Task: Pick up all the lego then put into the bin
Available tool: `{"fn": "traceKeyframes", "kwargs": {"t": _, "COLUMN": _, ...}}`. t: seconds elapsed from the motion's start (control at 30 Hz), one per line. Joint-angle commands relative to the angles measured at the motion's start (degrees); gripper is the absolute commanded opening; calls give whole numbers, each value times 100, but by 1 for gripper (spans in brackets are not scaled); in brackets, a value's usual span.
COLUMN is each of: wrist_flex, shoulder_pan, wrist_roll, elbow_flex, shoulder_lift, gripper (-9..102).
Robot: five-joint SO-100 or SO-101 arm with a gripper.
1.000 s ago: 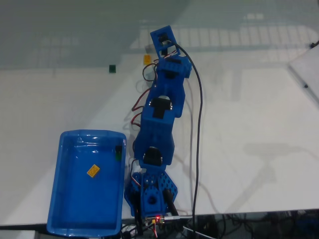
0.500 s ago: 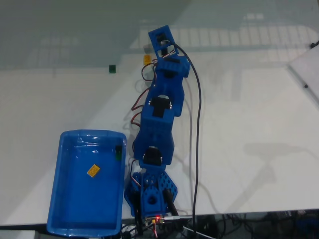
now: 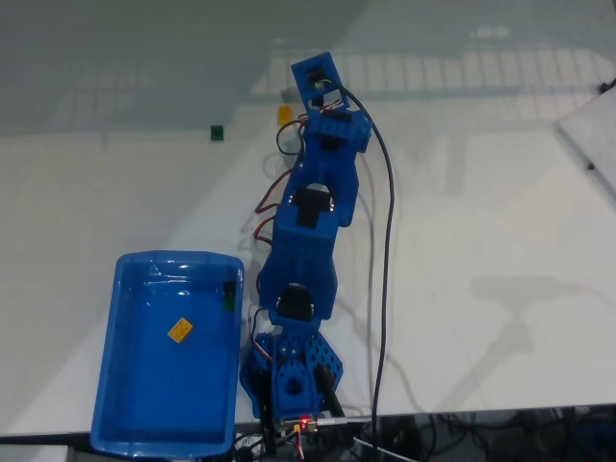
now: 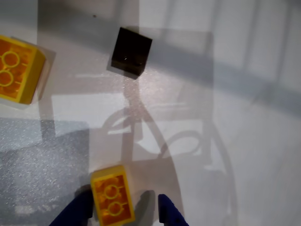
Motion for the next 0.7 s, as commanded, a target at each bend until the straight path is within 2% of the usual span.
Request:
{"fn": "traceKeyframes", "kwargs": {"t": 0.0, "wrist_flex": 141, "shoulder_pan": 79, "wrist_roll": 53, "elbow_flex": -9, "shoulder_lift": -18, "gripper": 15}}
{"fn": "traceKeyframes", "kwargs": {"t": 0.3, "wrist_flex": 158, "shoulder_pan": 70, "wrist_roll": 105, "elbow_flex": 132, "shoulder_lift": -62, "gripper": 6}}
{"fn": "traceKeyframes", "kwargs": {"t": 0.67, "wrist_flex": 158, "shoulder_pan": -9, "wrist_roll": 114, "elbow_flex": 132, "shoulder_lift": -70, "gripper": 1}}
